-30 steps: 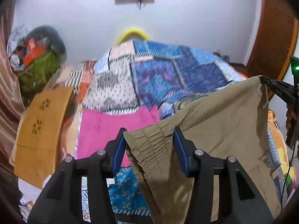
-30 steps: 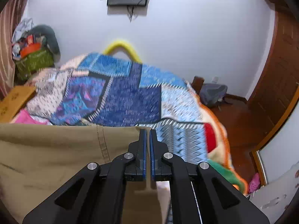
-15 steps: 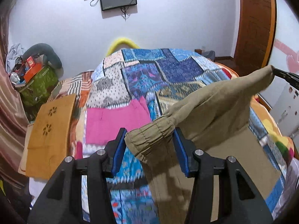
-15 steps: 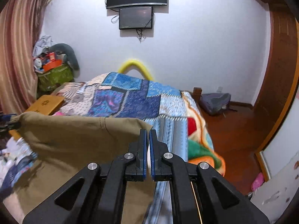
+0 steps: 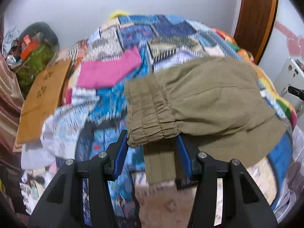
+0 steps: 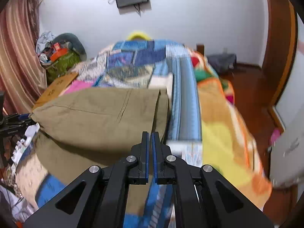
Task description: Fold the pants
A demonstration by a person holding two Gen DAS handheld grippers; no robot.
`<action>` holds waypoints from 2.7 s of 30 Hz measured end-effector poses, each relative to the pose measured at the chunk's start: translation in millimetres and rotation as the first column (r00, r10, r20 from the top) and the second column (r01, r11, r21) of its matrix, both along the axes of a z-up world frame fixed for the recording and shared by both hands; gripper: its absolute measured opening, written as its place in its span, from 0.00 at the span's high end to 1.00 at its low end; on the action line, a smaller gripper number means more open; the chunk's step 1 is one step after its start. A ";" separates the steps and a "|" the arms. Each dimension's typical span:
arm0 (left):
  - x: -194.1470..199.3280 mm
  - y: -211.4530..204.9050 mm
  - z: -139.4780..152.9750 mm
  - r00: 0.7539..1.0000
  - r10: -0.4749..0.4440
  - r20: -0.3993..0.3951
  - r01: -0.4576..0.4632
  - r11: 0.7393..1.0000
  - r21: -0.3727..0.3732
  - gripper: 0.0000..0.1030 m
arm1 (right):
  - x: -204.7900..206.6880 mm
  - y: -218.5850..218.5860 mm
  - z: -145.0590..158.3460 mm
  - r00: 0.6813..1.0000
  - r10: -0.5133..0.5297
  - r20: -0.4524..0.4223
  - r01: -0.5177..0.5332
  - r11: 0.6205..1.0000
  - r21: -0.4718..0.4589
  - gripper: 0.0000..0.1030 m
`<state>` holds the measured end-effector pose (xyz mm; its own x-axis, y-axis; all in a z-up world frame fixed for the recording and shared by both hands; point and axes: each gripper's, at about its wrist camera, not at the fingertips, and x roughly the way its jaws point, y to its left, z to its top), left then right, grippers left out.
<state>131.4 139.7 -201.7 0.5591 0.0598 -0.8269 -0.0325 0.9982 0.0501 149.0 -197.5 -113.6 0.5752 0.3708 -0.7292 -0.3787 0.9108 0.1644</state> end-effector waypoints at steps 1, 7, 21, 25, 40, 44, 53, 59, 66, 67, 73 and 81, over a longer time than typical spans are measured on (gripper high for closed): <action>-4.0 0.1 -4.2 1.000 0.006 -0.009 -0.006 1.000 0.004 0.51 | -7.1 -2.4 -6.1 1.000 -0.006 -0.017 0.006 1.000 -0.004 0.97; -24.9 13.8 -8.4 0.998 0.064 -0.019 -0.065 0.998 -0.019 0.49 | -36.9 -2.5 -27.3 0.999 0.008 -0.047 -0.013 0.995 -0.102 0.97; -5.9 -33.2 49.1 0.994 -0.043 0.096 0.043 0.999 0.000 0.38 | -47.9 67.8 -7.3 0.981 0.193 0.027 -0.191 0.979 -0.077 0.58; 6.7 -59.8 42.1 0.991 -0.111 0.081 0.112 0.994 -0.001 0.38 | -48.1 97.9 -20.6 0.961 0.278 0.002 -0.276 0.956 -0.094 0.56; 27.1 -111.9 -1.7 0.961 -0.276 -0.027 0.276 0.961 0.029 0.28 | -39.8 146.9 -48.3 0.916 0.401 0.019 -0.394 0.906 -0.153 0.59; 31.8 -113.5 -11.0 0.966 -0.257 -0.038 0.260 0.961 0.091 0.39 | -43.1 145.5 -38.5 0.909 0.411 0.075 -0.401 0.908 -0.117 0.86; 21.4 -115.9 24.4 0.968 -0.248 0.033 0.241 0.960 0.143 0.75 | -53.3 138.0 -7.7 0.905 0.409 0.116 -0.403 0.912 -0.072 0.93; 4.9 -118.9 45.9 0.962 -0.264 0.066 0.256 0.961 0.108 0.79 | -66.7 128.8 10.5 0.903 0.408 0.137 -0.405 0.913 -0.050 0.93; -17.6 -130.6 24.4 0.962 -0.273 0.014 0.271 0.959 0.076 0.79 | -89.8 116.8 3.5 0.898 0.432 0.086 -0.426 0.901 -0.076 0.93; -19.4 -129.7 18.1 0.964 -0.268 -0.002 0.267 0.961 0.068 0.79 | -92.4 114.5 -1.2 0.901 0.429 0.068 -0.425 0.902 -0.072 0.93; -33.8 -117.2 8.0 0.972 -0.233 -0.040 0.234 0.972 0.027 0.73 | -98.3 100.4 -16.2 0.924 0.383 0.006 -0.382 0.923 -0.050 0.93; -46.0 -59.2 44.3 0.995 -0.081 0.062 0.082 0.996 -0.024 0.39 | -84.9 65.4 -6.8 0.968 0.250 0.003 -0.250 0.968 -0.014 0.77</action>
<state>85.4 80.6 -157.4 0.6106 -0.0097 -0.7919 0.0468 0.9986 0.0239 64.1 -132.1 -120.4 0.4685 0.4934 -0.7328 -0.5956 0.7891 0.1505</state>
